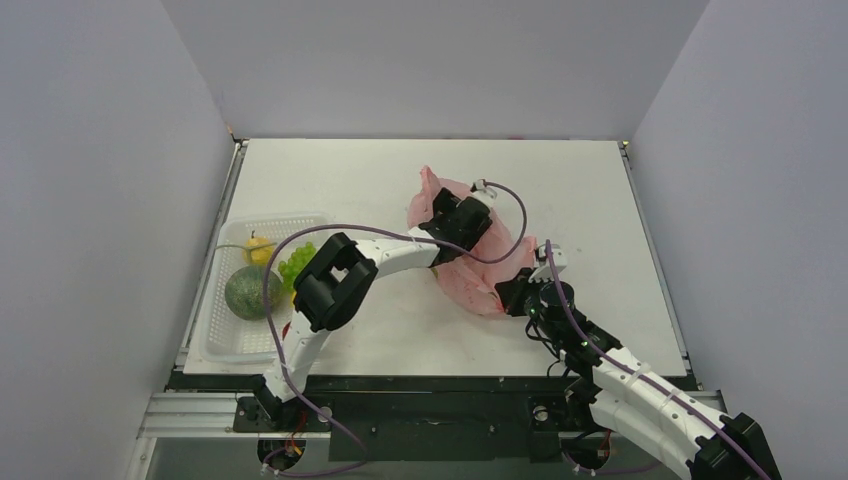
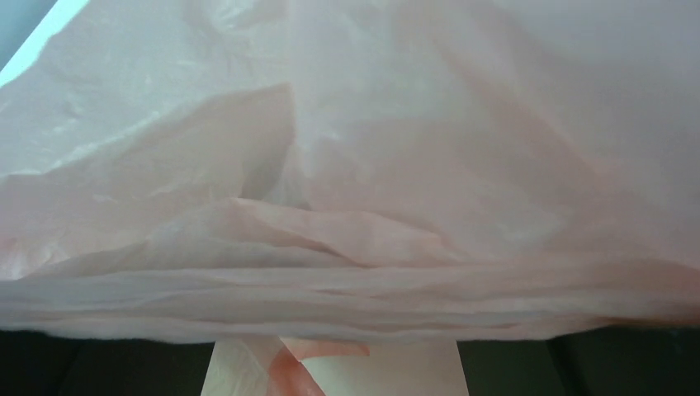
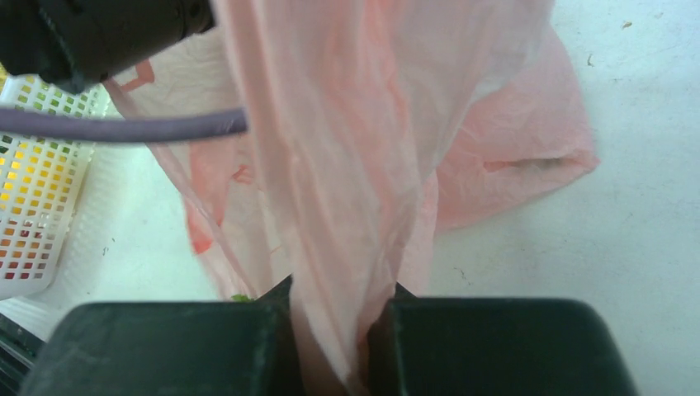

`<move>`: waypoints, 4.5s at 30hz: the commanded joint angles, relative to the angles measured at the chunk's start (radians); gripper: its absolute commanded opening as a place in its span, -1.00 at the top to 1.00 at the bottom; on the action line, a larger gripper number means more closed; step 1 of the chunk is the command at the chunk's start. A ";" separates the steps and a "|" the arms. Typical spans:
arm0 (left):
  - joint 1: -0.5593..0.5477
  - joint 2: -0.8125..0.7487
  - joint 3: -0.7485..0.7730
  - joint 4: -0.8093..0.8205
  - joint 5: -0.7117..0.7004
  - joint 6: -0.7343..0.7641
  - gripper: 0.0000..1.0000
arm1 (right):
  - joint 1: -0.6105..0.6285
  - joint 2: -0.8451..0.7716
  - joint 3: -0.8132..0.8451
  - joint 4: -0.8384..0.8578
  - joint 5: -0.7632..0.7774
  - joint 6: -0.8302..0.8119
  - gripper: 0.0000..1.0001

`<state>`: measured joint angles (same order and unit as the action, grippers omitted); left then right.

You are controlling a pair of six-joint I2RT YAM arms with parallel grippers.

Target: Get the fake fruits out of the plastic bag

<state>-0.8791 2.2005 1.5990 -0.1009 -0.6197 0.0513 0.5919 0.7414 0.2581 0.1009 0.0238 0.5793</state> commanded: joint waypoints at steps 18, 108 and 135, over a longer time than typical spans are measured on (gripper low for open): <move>0.112 -0.005 0.041 -0.148 0.104 -0.156 -0.78 | 0.005 0.002 0.099 -0.055 0.042 -0.045 1.00; 0.583 -1.323 -0.913 -0.352 0.122 -0.474 0.05 | -0.242 0.043 0.301 -0.400 0.599 0.100 0.95; 0.636 -1.557 -0.631 -0.403 0.445 -0.490 -0.95 | -0.241 -0.260 0.575 -0.723 0.407 -0.042 -0.37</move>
<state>-0.2470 0.7155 0.8612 -0.5068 -0.2779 -0.4480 0.3538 0.5236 0.7315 -0.5423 0.5011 0.5713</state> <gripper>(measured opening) 0.971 0.672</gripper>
